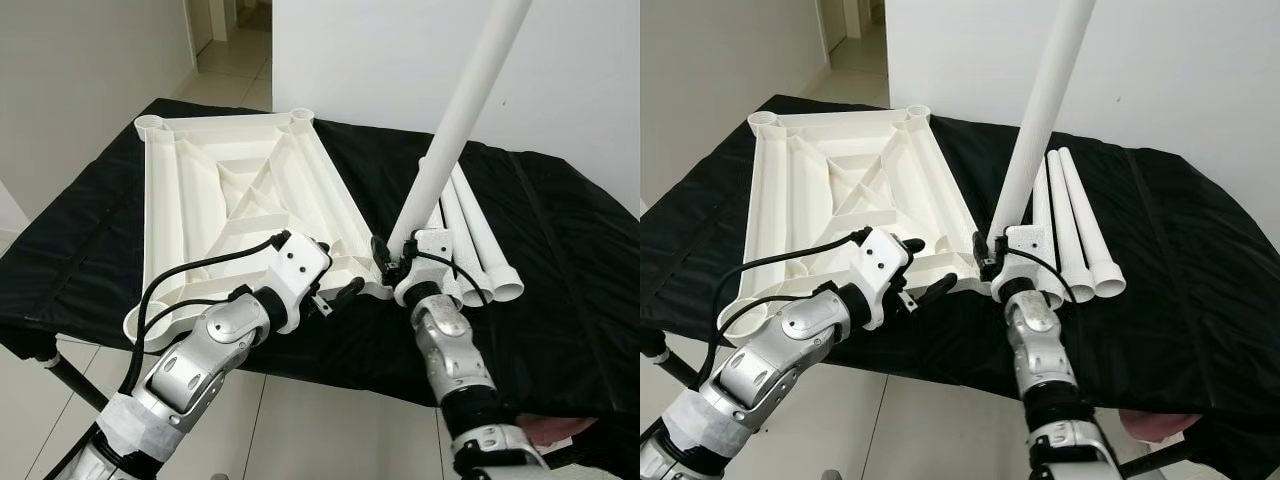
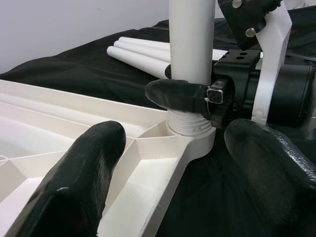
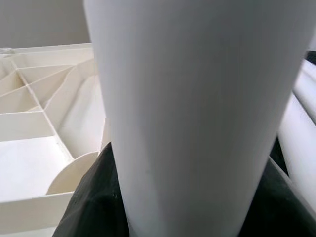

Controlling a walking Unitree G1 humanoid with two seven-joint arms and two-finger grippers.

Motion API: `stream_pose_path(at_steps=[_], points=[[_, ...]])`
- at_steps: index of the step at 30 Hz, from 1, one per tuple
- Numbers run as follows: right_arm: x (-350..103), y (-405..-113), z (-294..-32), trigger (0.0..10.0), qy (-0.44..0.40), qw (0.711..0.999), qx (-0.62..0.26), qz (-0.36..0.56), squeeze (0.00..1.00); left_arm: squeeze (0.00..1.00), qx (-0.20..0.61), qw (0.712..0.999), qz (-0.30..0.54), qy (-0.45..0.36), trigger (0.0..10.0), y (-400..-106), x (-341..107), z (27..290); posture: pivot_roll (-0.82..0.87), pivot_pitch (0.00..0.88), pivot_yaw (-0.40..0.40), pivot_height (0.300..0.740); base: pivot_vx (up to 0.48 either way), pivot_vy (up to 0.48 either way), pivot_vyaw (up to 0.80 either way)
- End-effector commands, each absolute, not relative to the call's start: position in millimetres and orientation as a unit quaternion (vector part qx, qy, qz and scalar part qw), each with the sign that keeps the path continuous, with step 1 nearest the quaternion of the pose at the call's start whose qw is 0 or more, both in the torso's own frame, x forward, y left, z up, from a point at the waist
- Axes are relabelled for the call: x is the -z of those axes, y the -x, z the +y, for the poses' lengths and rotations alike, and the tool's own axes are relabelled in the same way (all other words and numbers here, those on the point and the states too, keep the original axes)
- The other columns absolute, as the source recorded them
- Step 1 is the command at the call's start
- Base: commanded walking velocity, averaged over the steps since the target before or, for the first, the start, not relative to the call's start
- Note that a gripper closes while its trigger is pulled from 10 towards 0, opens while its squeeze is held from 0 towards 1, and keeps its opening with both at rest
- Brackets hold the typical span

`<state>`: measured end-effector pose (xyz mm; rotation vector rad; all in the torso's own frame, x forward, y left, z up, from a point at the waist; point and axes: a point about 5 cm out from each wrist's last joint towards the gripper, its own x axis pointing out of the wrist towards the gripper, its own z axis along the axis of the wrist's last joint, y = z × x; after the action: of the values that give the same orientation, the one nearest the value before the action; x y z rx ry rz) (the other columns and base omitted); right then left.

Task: Building children table

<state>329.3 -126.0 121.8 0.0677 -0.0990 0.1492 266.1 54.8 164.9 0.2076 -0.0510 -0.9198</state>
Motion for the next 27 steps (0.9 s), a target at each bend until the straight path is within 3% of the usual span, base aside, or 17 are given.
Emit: stream_pose_path(at_steps=[1, 7, 8, 24, 25, 26, 27], points=[[-113.2, -326.6, -123.3, 10.0, -0.031, 0.997, -0.071, -0.026, 0.0, 0.0, 0.51, 0.854, -0.021, -0.102, 10.0, -257.5, -163.1, 48.0, 0.0, 0.0, -0.056, 0.74, 0.0, 0.0, 0.0], [-116.8, -315.6, -109.6, 10.0, -0.05, 0.998, -0.02, -0.03, 0.0, 0.0, 0.506, 0.856, -0.023, -0.102, 10.0, -257.4, -163.4, 47.8, 0.02, 0.0, -0.067, 0.74, 0.0, 0.0, 0.0], [-117.1, -315.0, -108.4, 10.0, -0.056, 0.998, -0.019, -0.031, 1.0, 0.0, 0.505, 0.857, -0.023, -0.103, 10.0, -258.0, -163.1, 48.7, 0.02, 0.0, -0.067, 0.74, 0.0, 0.0, 0.0], [-139.0, -322.2, -110.4, 10.0, -0.061, 0.994, -0.021, -0.085, 1.0, 0.0, 0.493, 0.862, -0.032, -0.111, 10.0, -267.1, -166.8, 52.3, 0.02, 0.0, -0.081, 0.74, 0.0, 0.0, 0.0], [-141.9, -324.9, -110.8, 10.0, -0.062, 0.994, -0.022, -0.087, 0.95, 0.0, 0.492, 0.863, -0.034, -0.112, 10.0, -268.2, -167.8, 52.2, 0.02, 0.0, -0.083, 0.74, 0.0, 0.0, 0.0], [-145.2, -327.4, -109.6, 10.0, -0.062, 0.993, -0.035, -0.092, 0.0, 0.0, 0.491, 0.863, -0.035, -0.112, 10.0, -269.2, -168.5, 52.9, 0.02, 0.0, -0.084, 0.74, 0.0, 0.0, 0.0], [-146.3, -329.6, -107.9, 10.0, -0.061, 0.993, -0.056, -0.089, 0.0, 0.0, 0.49, 0.864, -0.035, -0.113, 10.0, -270.0, -169.0, 53.4, 0.02, 0.0, -0.082, 0.74, 0.0, 0.0, 0.0]])
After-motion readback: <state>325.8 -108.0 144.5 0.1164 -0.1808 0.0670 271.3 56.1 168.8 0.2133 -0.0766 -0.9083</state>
